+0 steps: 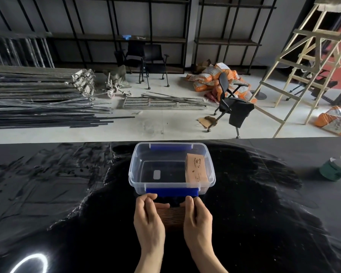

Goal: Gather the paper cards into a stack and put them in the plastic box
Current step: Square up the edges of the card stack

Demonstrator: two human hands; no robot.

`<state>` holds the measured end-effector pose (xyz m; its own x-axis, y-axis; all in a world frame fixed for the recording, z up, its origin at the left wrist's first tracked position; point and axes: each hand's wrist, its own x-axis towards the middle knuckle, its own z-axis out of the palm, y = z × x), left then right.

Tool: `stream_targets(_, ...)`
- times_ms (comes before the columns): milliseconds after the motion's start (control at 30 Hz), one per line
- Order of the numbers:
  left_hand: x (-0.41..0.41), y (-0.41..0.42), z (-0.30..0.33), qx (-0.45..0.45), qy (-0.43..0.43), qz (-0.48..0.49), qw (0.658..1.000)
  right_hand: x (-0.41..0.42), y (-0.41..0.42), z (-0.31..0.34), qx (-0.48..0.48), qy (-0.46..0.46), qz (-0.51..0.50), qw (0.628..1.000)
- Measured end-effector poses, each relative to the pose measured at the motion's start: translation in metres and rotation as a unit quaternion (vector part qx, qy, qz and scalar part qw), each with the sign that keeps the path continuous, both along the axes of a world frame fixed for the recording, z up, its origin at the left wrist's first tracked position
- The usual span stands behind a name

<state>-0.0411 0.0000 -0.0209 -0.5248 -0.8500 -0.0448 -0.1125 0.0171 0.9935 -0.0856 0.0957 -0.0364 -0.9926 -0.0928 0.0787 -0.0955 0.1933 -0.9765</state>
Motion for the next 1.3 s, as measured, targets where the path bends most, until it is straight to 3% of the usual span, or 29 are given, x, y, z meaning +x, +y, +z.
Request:
stream_targets(233, 0.001, -0.004, -0.011, -0.009, -0.019, -0.037, 0.999, 0.000, -0.001, -0.010, 0.018, -0.006, -0.005, 1.000)
stream_targets(367, 0.012, -0.014, -0.005, -0.113, -0.067, -0.133, 0.982, 0.000, 0.000, -0.007, 0.016, -0.003, -0.003, 1.000)
stream_targets(433, 0.021, -0.025, 0.009, -0.203, -0.096, -0.229, 0.947, 0.001, 0.001, -0.006, 0.008, -0.011, 0.001, 1.000)
stream_targets(533, 0.025, -0.036, 0.031, -0.347, -0.168, -0.392, 0.835, 0.001, 0.001, -0.006, 0.003, -0.024, 0.001, 1.000)
stream_targets(600, 0.022, -0.036, 0.040, -0.399, -0.214, -0.444, 0.773, 0.001, 0.001, -0.004, -0.010, -0.046, 0.003, 0.999)
stream_targets(633, 0.019, -0.035, 0.043, -0.405, -0.231, -0.447, 0.763, 0.000, 0.001, -0.004, -0.016, -0.058, 0.009, 0.998)
stream_targets(800, 0.017, -0.033, 0.040, -0.394, -0.249, -0.408, 0.785, 0.002, 0.008, 0.010, -0.033, -0.076, 0.052, 0.995)
stream_targets(900, 0.021, -0.037, 0.037, -0.327, -0.232, -0.370, 0.838, 0.003, 0.023, 0.023, -0.071, -0.117, 0.107, 0.985)
stream_targets(1000, 0.026, -0.040, 0.028, -0.201, -0.155, -0.333, 0.908, -0.002, 0.036, 0.026, -0.104, -0.164, 0.159, 0.968)
stream_targets(1067, 0.028, -0.037, 0.022, -0.123, -0.132, -0.316, 0.931, -0.005, 0.039, 0.026, -0.135, -0.190, 0.171, 0.957)
stream_targets(1167, 0.029, -0.035, 0.017, -0.030, -0.127, -0.309, 0.942, -0.007, 0.038, 0.028, -0.145, -0.199, 0.184, 0.952)
stream_targets(1300, 0.027, -0.041, 0.020, 0.064, -0.131, -0.342, 0.928, -0.005, 0.039, 0.031, -0.121, -0.176, 0.197, 0.957)
